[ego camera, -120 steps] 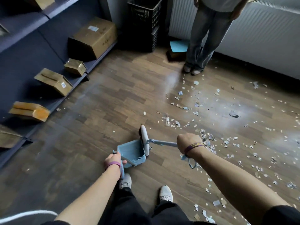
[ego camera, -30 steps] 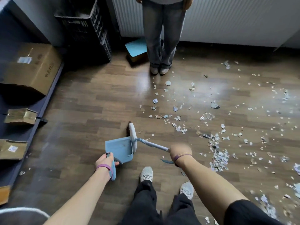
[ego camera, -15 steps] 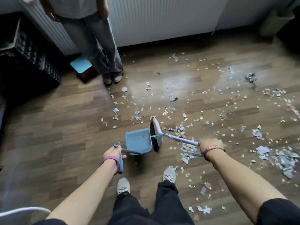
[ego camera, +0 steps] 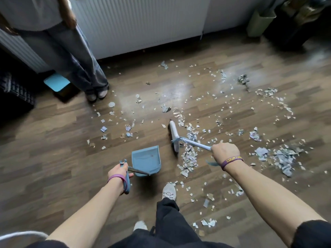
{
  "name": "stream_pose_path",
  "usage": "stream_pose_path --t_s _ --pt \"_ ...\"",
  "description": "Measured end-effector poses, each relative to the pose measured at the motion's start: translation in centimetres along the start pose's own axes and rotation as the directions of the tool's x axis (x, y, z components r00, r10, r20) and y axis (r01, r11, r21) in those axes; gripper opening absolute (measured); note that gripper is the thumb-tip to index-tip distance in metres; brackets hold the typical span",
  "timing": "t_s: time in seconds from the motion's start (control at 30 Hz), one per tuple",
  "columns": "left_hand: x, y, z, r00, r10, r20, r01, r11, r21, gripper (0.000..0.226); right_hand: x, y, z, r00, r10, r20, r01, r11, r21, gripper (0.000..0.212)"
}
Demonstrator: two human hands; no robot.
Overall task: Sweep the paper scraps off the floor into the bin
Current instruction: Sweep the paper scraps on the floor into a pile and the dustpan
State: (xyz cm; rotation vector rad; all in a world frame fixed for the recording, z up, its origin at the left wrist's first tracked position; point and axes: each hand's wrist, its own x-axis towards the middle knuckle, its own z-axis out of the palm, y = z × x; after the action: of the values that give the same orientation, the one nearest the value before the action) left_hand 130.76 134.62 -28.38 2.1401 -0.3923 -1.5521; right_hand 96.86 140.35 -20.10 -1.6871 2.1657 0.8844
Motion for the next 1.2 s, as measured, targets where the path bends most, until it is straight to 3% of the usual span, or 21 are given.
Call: stream_pose_path --t_s 0.17,0.43,0.73,0.83,0.93,1.2 --pt "0.0 -2.5 -3.4 0.998 0.019 -0.053 -0.022 0.998 -0.050 0.024 -3.0 -3.8 0.6 0.995 -0.086 -0.055 0.087 0.996 0.024 0.031" --pt "-0.1 -10.2 -15.5 0.986 -0.024 -0.163 0.005 0.994 -0.114 0.013 -9.6 -16.0 3.6 0.969 -0.243 -0.044 0.245 0.969 0.042 0.027" --pt "-0.6 -17.4 -24.5 0.976 -0.086 -0.201 0.064 0.992 -0.110 0.021 -16.3 -24.4 8.2 0.960 -0.275 0.051 0.274 0.961 0.032 0.030" --pt "-1.6 -18.8 -24.2 0.975 -0.107 -0.193 0.087 0.990 -0.111 0.013 -17.6 -23.5 9.5 0.975 -0.207 0.083 0.206 0.978 0.022 0.031" --pt "-2.7 -20.0 -22.2 0.986 -0.107 -0.124 0.093 0.989 -0.118 0.027 -19.0 -20.7 10.8 0.986 -0.129 0.101 0.130 0.992 0.001 0.034" --pt "-9.6 -21.8 -12.5 0.996 -0.037 0.077 0.035 0.999 0.021 0.036 -24.0 -7.2 15.2 0.986 0.131 0.108 -0.129 0.991 -0.021 0.038"
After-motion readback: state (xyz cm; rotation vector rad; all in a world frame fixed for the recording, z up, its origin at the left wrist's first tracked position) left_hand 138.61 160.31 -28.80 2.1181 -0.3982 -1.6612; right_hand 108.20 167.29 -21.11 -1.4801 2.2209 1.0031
